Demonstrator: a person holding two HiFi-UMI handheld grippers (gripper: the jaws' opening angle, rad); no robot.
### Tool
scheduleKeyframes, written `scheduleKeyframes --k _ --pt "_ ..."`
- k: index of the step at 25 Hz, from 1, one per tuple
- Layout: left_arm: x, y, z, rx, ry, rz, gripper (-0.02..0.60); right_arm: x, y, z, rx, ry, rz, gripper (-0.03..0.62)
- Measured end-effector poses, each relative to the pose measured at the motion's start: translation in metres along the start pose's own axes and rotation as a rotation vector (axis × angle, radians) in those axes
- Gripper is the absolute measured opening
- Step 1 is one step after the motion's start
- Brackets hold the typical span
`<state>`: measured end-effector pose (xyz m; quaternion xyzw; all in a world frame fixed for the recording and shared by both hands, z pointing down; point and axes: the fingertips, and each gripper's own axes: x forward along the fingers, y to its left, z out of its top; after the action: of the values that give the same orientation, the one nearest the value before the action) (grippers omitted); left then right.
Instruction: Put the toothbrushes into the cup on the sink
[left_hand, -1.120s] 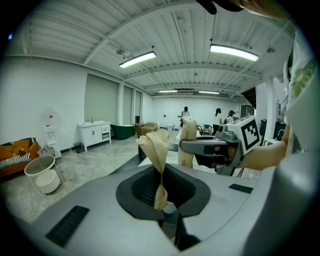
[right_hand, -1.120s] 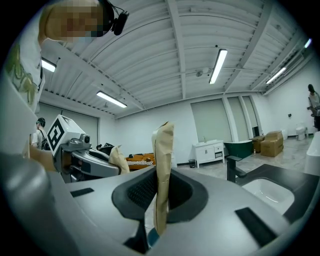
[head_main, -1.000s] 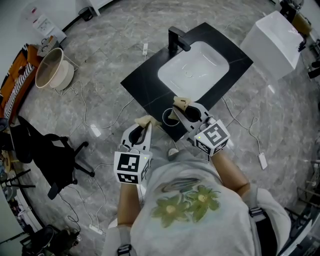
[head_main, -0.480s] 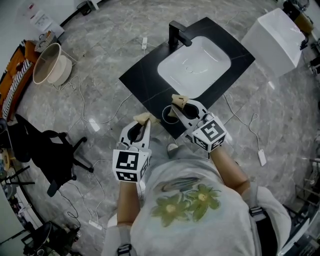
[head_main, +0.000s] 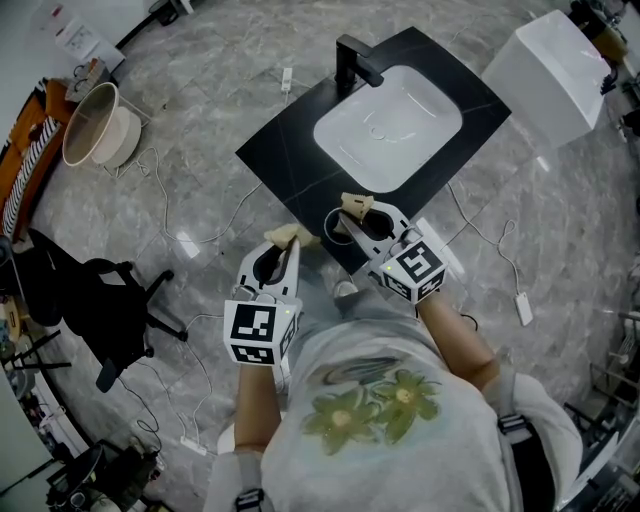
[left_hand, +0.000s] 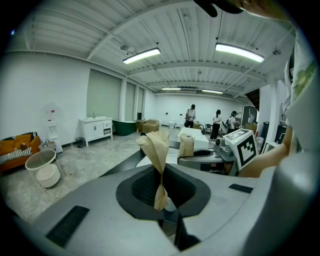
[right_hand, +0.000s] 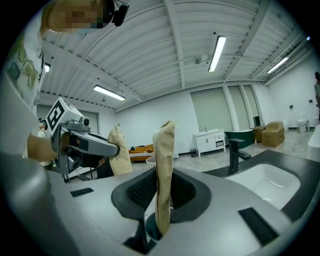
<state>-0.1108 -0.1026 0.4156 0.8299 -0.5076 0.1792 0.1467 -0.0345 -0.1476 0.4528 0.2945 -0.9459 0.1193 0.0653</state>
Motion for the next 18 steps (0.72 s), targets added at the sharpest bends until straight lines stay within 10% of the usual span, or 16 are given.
scheduleKeyframes --k 18 --pt "0.007 0.011 -0.018 -0.027 0.032 -0.015 0.035 0.017 -0.007 -0.058 -0.05 0.172 -0.047 0.054"
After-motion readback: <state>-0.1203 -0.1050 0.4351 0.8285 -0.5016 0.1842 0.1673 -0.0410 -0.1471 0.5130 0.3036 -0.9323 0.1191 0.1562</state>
